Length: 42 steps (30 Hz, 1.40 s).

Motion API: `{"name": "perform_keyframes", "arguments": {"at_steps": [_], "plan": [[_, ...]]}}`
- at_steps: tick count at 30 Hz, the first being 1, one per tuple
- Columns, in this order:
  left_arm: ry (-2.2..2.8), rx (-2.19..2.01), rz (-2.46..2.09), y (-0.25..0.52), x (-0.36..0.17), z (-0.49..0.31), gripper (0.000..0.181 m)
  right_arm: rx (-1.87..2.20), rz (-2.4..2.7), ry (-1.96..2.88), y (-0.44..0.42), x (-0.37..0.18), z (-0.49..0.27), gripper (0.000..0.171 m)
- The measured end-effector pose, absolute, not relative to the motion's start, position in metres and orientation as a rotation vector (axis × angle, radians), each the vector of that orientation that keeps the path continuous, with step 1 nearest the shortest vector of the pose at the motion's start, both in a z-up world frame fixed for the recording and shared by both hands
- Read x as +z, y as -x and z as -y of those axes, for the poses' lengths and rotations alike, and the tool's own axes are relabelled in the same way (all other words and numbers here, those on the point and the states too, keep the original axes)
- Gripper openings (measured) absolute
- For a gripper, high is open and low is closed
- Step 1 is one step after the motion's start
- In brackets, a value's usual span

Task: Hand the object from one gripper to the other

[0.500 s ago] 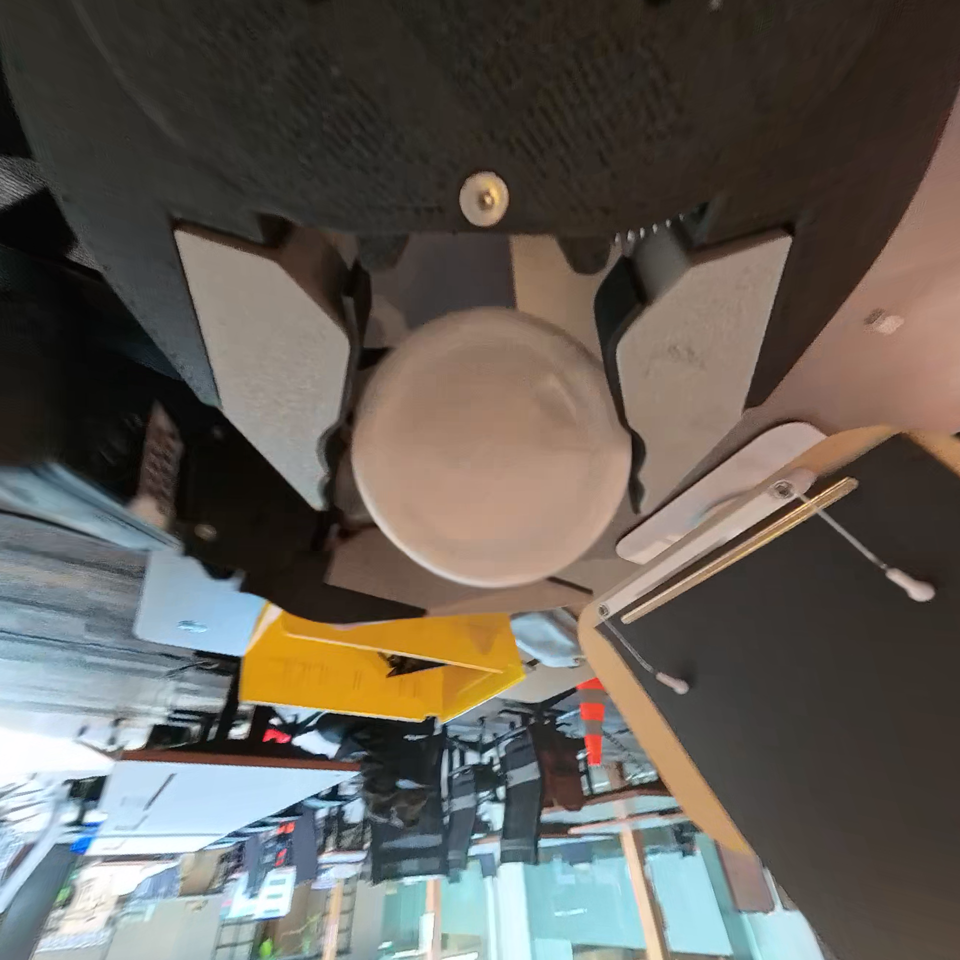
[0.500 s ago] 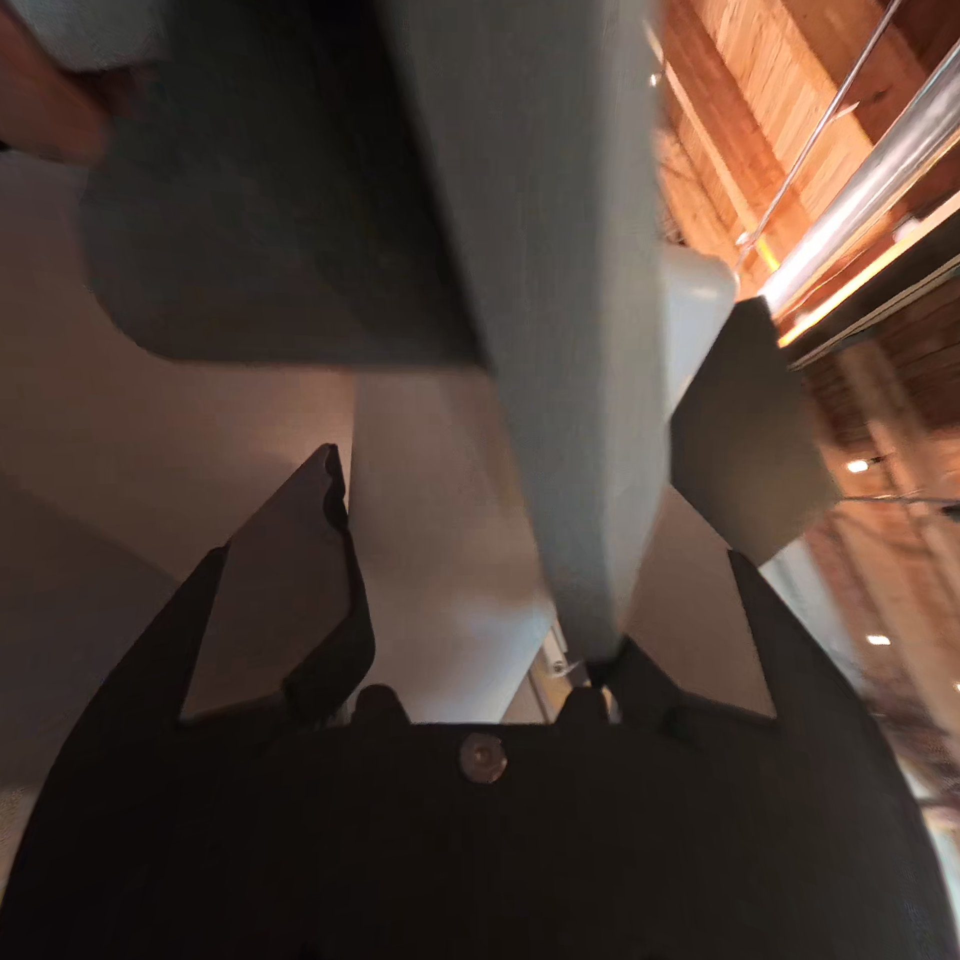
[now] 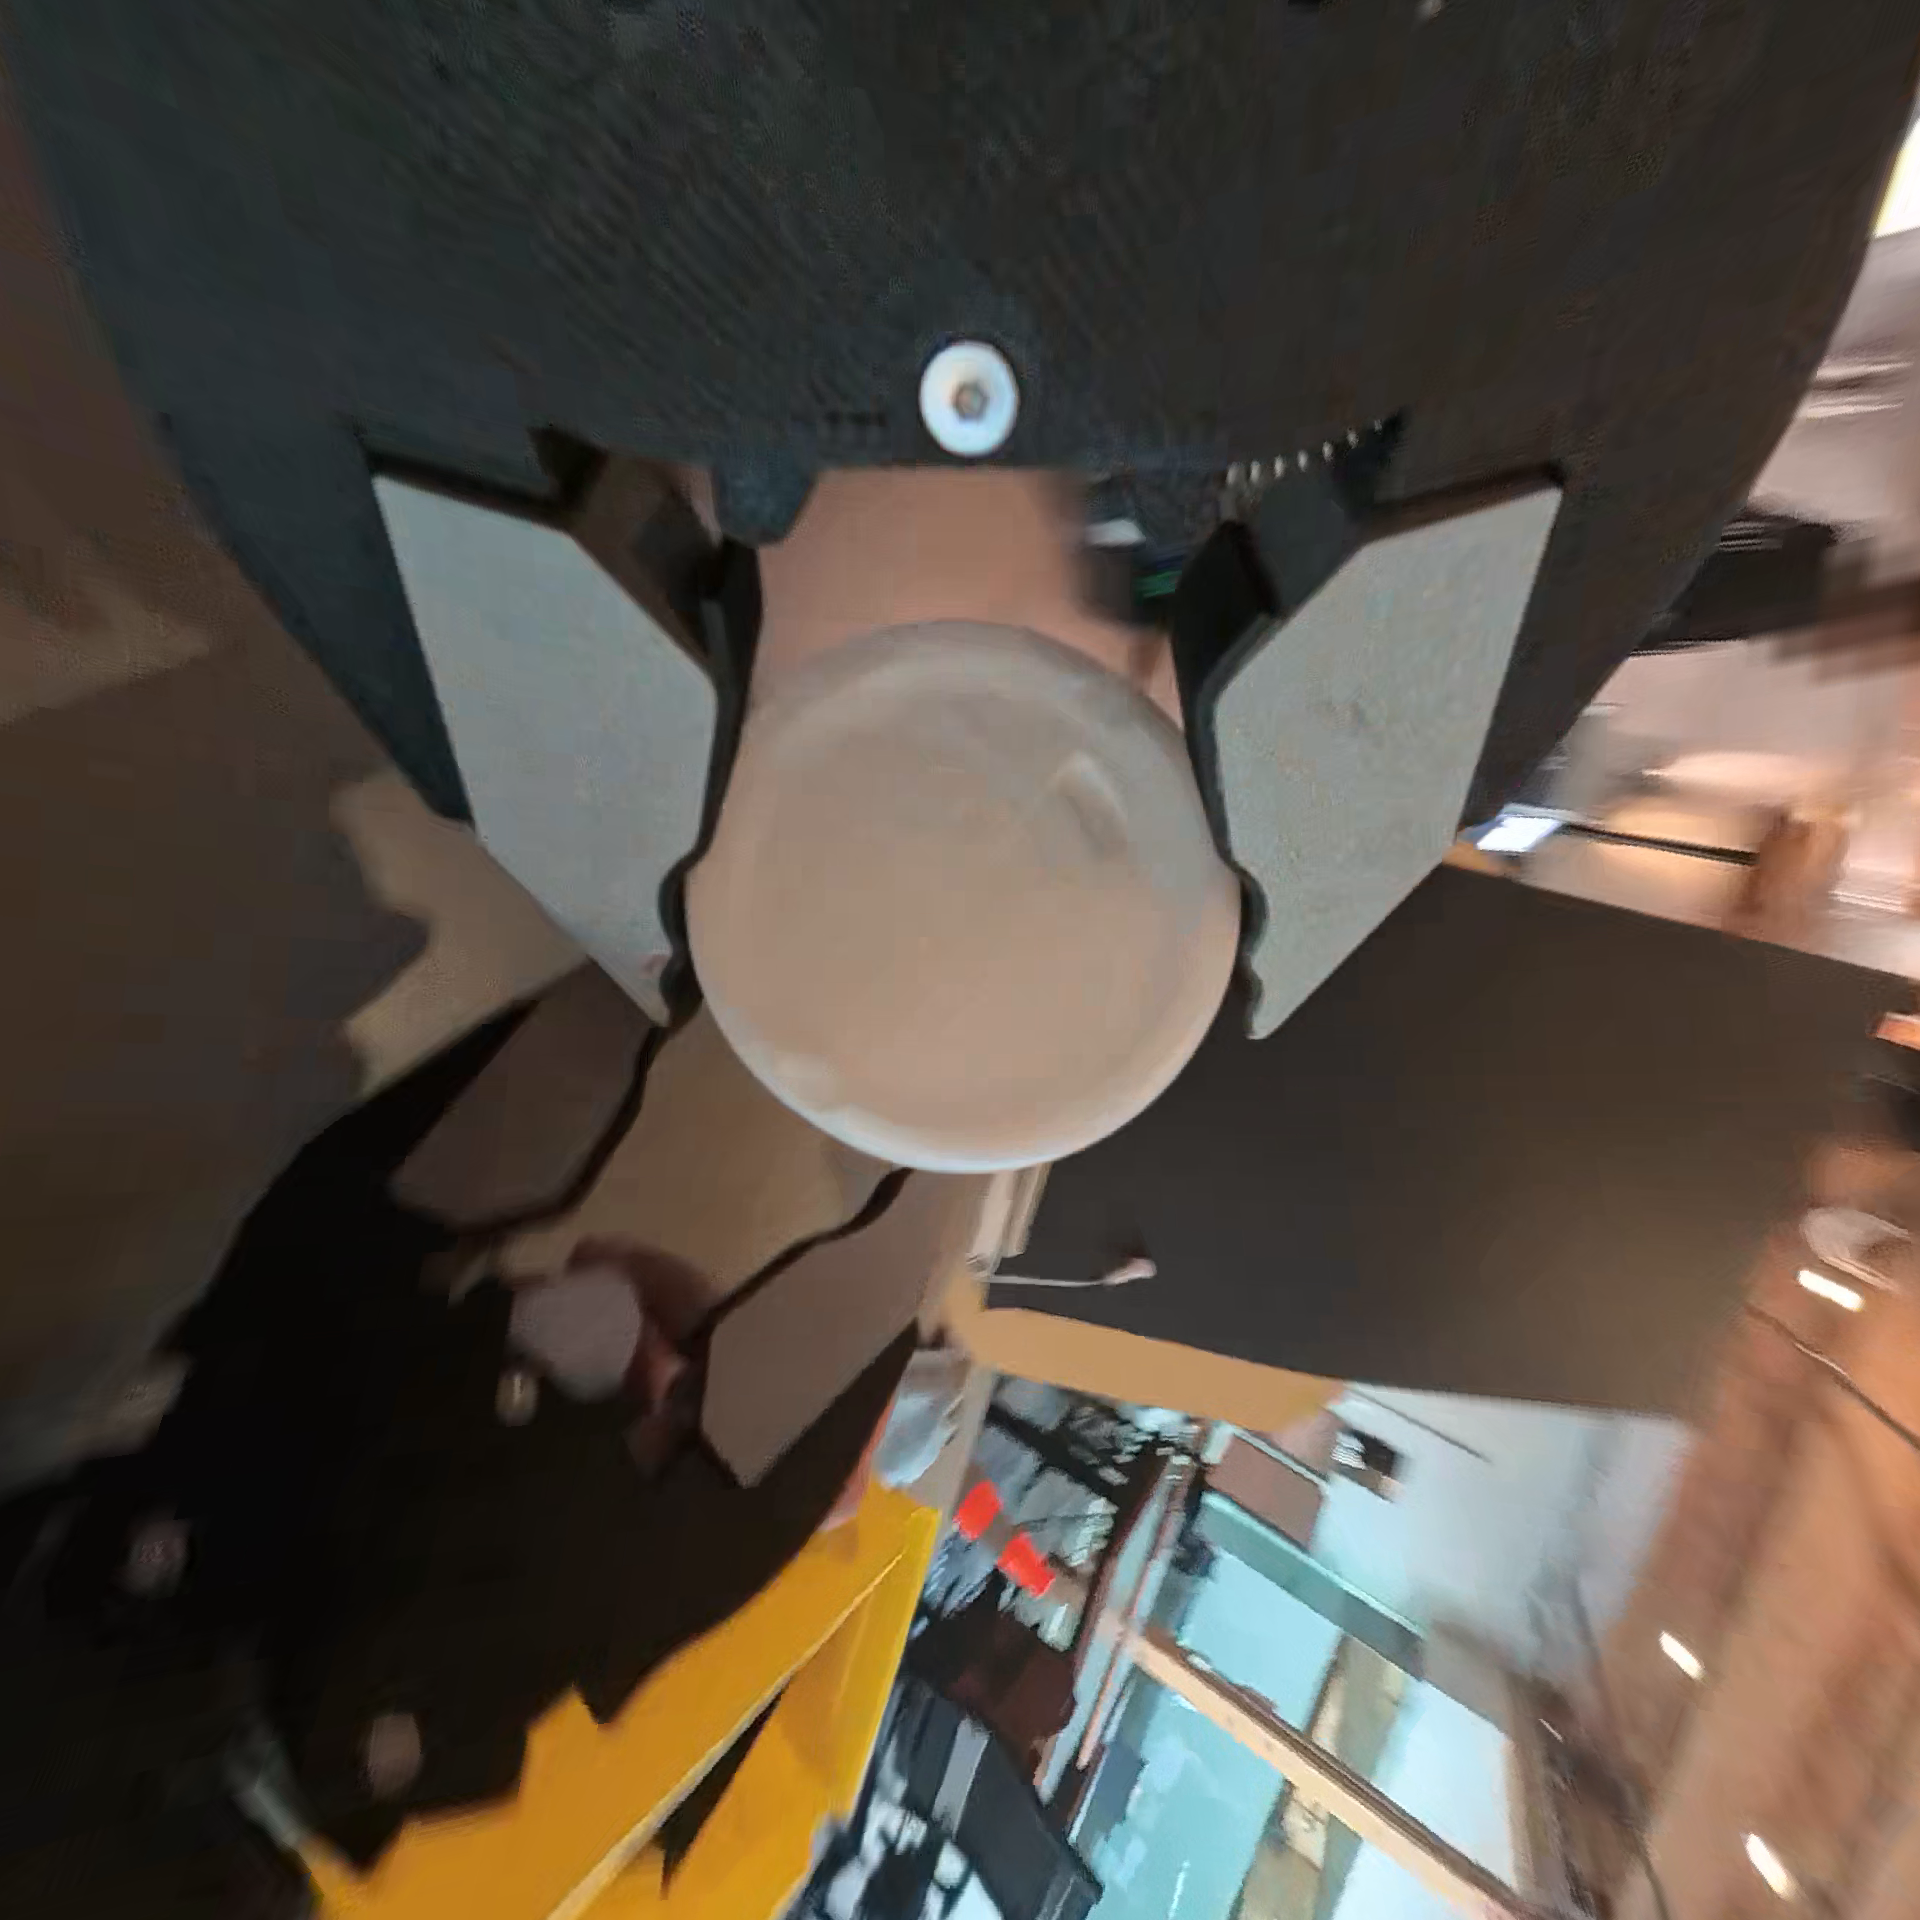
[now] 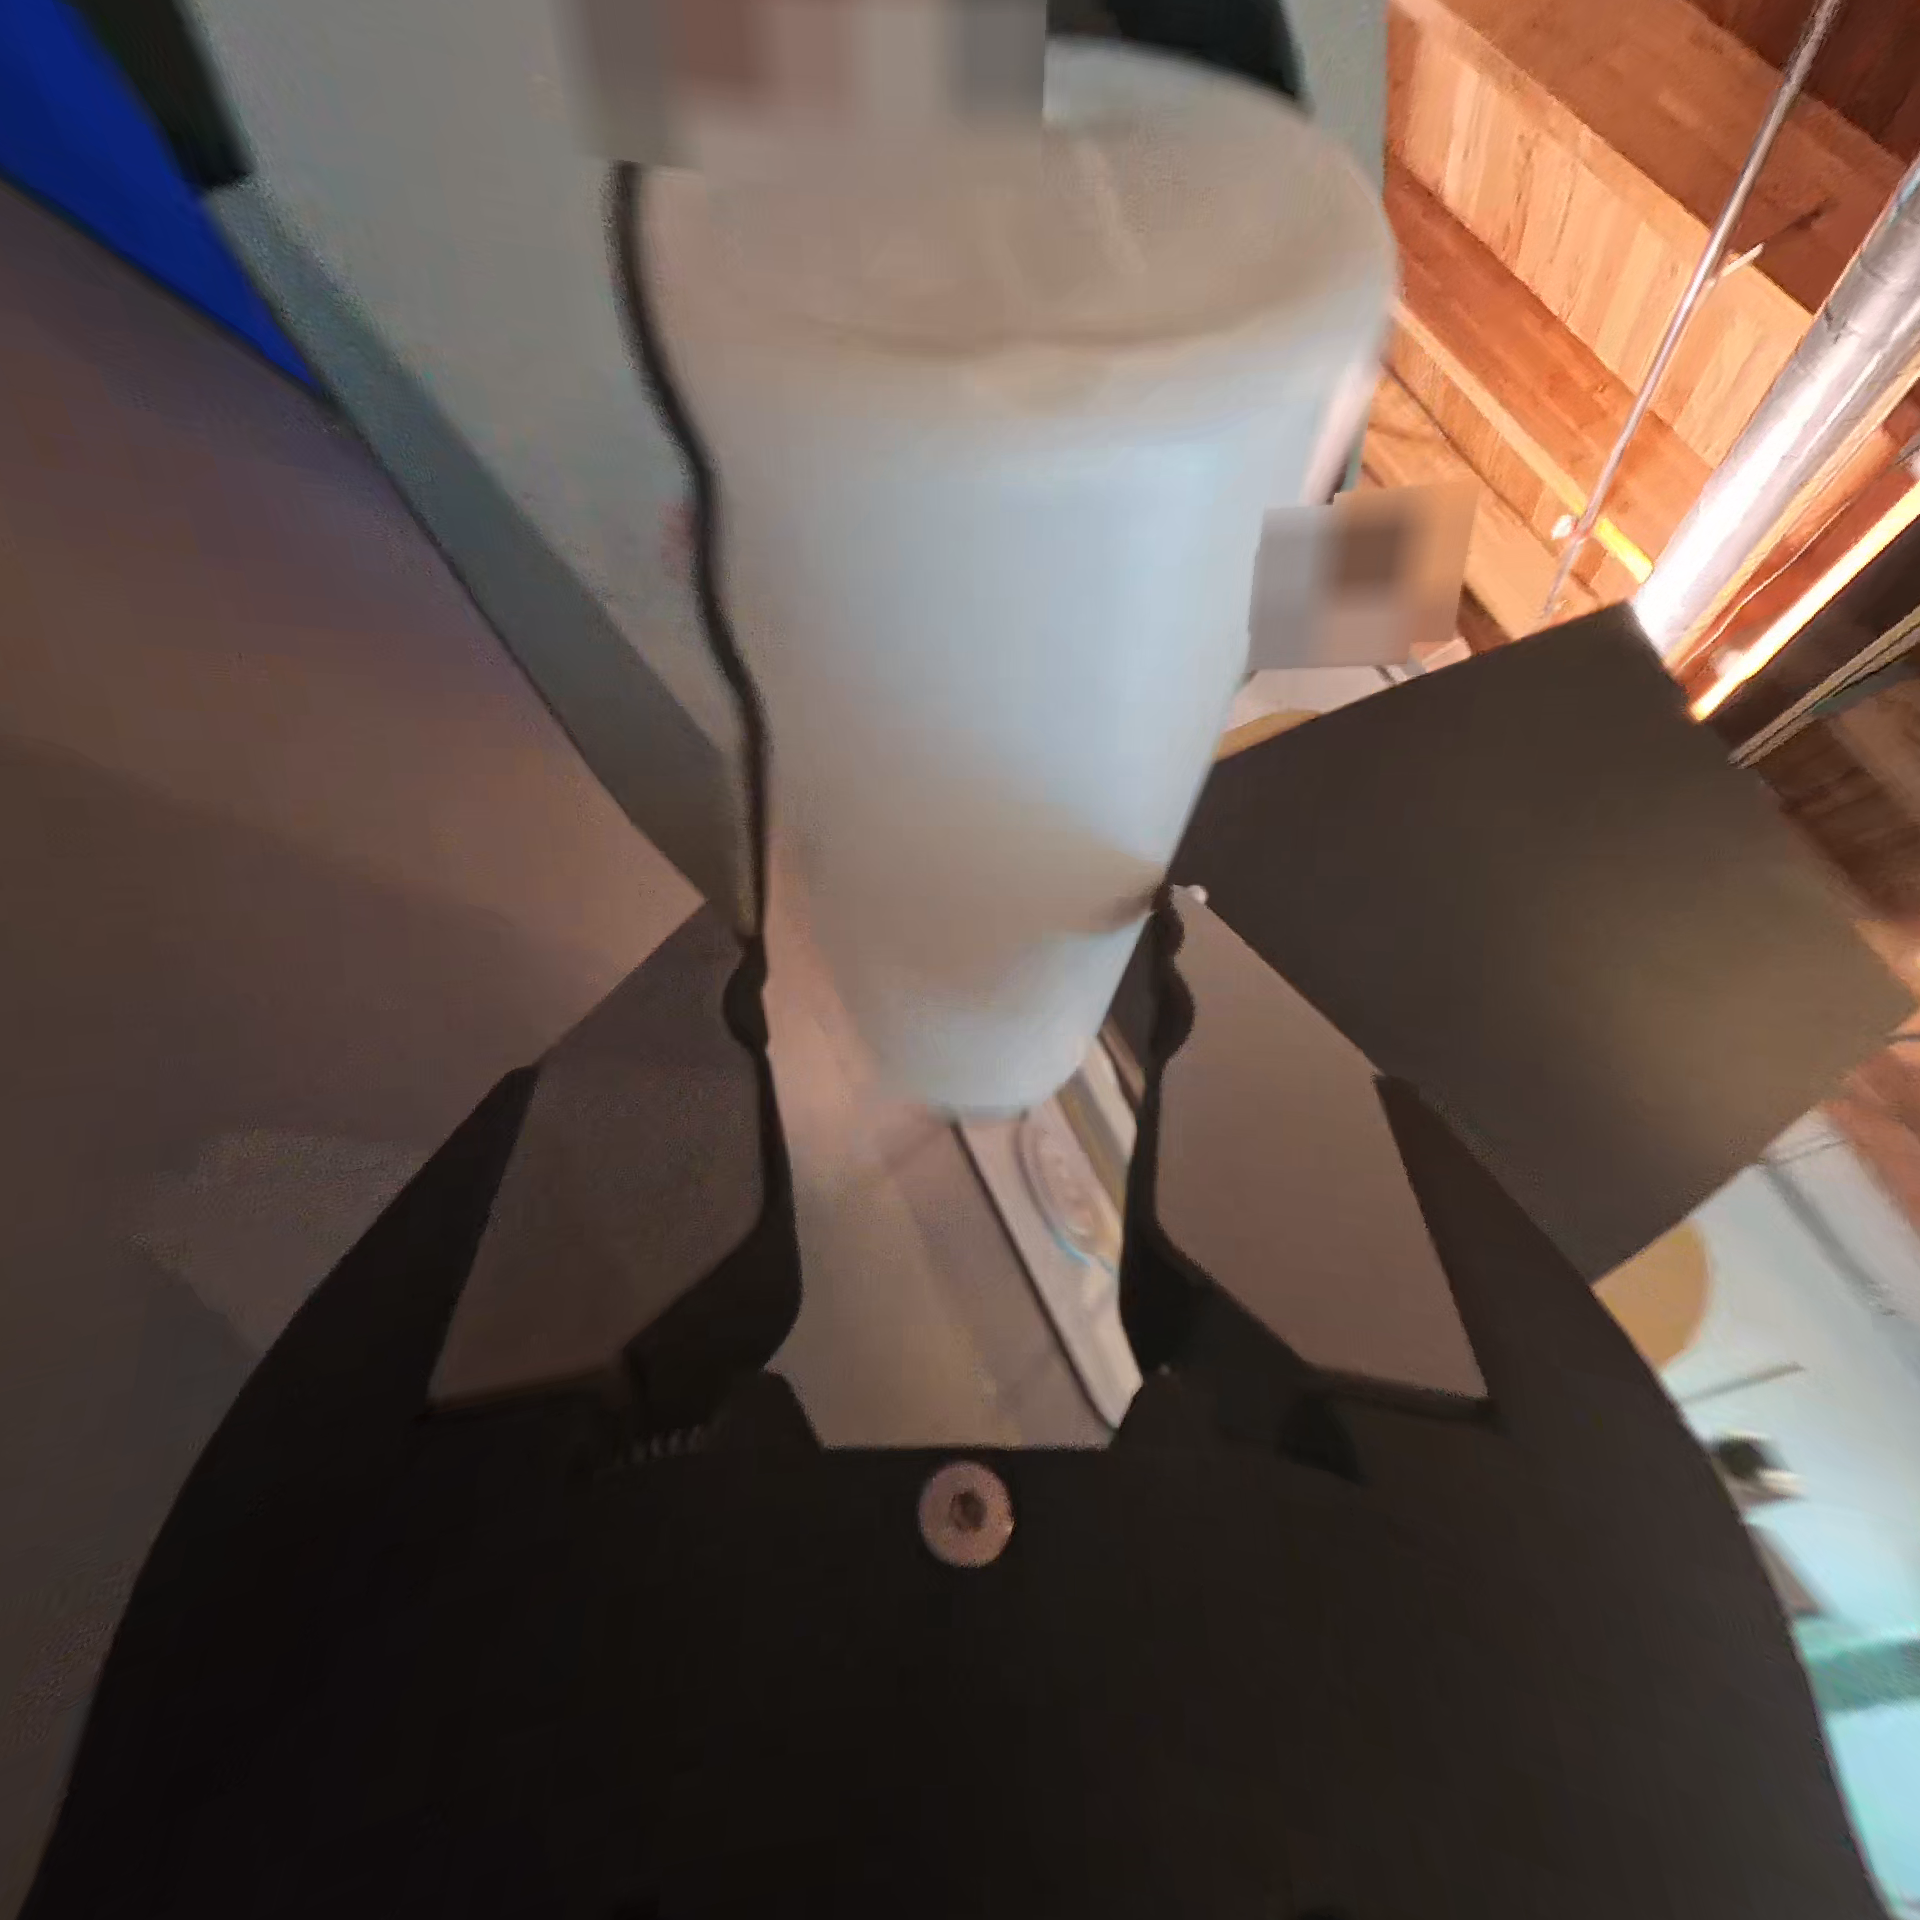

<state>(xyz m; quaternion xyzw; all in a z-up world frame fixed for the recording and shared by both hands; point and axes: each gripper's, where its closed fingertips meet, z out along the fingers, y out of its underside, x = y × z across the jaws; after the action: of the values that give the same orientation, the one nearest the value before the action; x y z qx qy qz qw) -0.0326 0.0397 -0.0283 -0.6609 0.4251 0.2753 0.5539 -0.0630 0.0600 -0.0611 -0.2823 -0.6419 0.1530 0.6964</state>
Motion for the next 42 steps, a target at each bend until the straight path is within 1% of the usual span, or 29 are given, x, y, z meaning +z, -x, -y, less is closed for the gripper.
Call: {"name": "perform_keyframes", "arguments": {"at_steps": [3, 5, 6, 9, 11, 13, 14, 16, 17, 20, 21, 22, 26, 28, 31, 32, 33, 36, 37, 39, 42], "plan": [[1.335, 1.111, -1.192, 0.043, -0.012, -0.031, 0.101, 0.636, 1.529, 0.880, 0.063, -0.078, -0.068, 0.052], [1.189, 1.276, -1.285, 0.042, -0.004, -0.023, 0.101, 0.903, 1.539, 1.100, 0.063, -0.084, -0.074, 0.076], [1.126, 1.325, -1.326, 0.040, -0.002, -0.020, 0.101, 1.067, 1.544, 1.183, 0.062, -0.084, -0.071, 0.083], [0.945, 1.450, -1.442, 0.033, -0.007, -0.012, 0.101, 1.663, 1.425, 1.289, 0.052, -0.056, -0.059, 0.089], [0.850, 1.499, -1.474, 0.027, -0.011, -0.008, 0.101, 2.094, 1.293, 1.271, 0.038, -0.029, -0.056, 0.088], [0.787, 1.491, -1.461, 0.017, -0.012, -0.004, 0.101, 2.379, 1.199, 1.241, 0.029, -0.015, -0.056, 0.085], [0.750, 1.493, -1.458, 0.012, -0.014, -0.003, 0.101, 2.454, 1.192, 1.235, 0.027, -0.014, -0.053, 0.090], [0.683, 1.503, -1.478, 0.002, -0.022, -0.005, 0.101, 2.578, 1.199, 1.220, 0.025, -0.010, -0.044, 0.112], [0.674, 1.488, -1.484, -0.003, -0.029, -0.007, 0.101, 2.626, 1.212, 1.216, 0.024, -0.009, -0.039, 0.114], [0.662, 1.414, -1.535, -0.018, -0.057, -0.012, 0.101, 2.574, 1.220, 1.271, 0.036, -0.019, -0.034, 0.110], [0.660, 1.408, -1.540, -0.021, -0.065, -0.015, 0.101, 2.541, 1.230, 1.314, 0.040, -0.025, -0.034, 0.121], [0.653, 1.406, -1.513, -0.023, -0.067, -0.017, 0.101, 2.515, 1.248, 1.307, 0.042, -0.029, -0.034, 0.105], [0.813, 1.357, -1.364, -0.013, -0.068, -0.030, 0.101, 2.626, 1.169, 1.376, 0.047, -0.036, -0.052, 0.097], [0.980, 1.244, -1.218, -0.002, -0.066, -0.031, 0.100, 2.634, 1.104, 1.382, 0.047, -0.035, -0.062, 0.095], [1.165, 0.961, -1.003, 0.007, -0.062, -0.018, 0.083, 2.538, 1.057, 1.342, 0.043, -0.028, -0.075, 0.095], [1.207, 0.862, -0.935, 0.011, -0.061, -0.013, 0.080, 2.498, 1.043, 1.321, 0.040, -0.023, -0.080, 0.095], [1.233, 0.755, -0.869, 0.016, -0.060, -0.007, 0.071, 2.449, 1.033, 1.296, 0.037, -0.018, -0.085, 0.095], [1.209, 0.549, -0.618, 0.047, -0.053, -0.003, 0.017, 2.235, 1.029, 1.164, 0.017, 0.009, -0.090, 0.094], [1.250, 0.524, -0.573, 0.061, -0.060, -0.010, 0.004, 2.136, 1.044, 1.132, 0.009, 0.020, -0.090, 0.094], [1.371, 0.518, -0.564, 0.078, -0.083, -0.028, 0.000, 1.903, 1.060, 1.116, -0.011, 0.045, -0.095, 0.094], [1.428, 0.507, -0.565, 0.080, -0.086, -0.038, 0.000, 1.509, 1.059, 1.139, -0.056, 0.090, -0.122, 0.093]]}}
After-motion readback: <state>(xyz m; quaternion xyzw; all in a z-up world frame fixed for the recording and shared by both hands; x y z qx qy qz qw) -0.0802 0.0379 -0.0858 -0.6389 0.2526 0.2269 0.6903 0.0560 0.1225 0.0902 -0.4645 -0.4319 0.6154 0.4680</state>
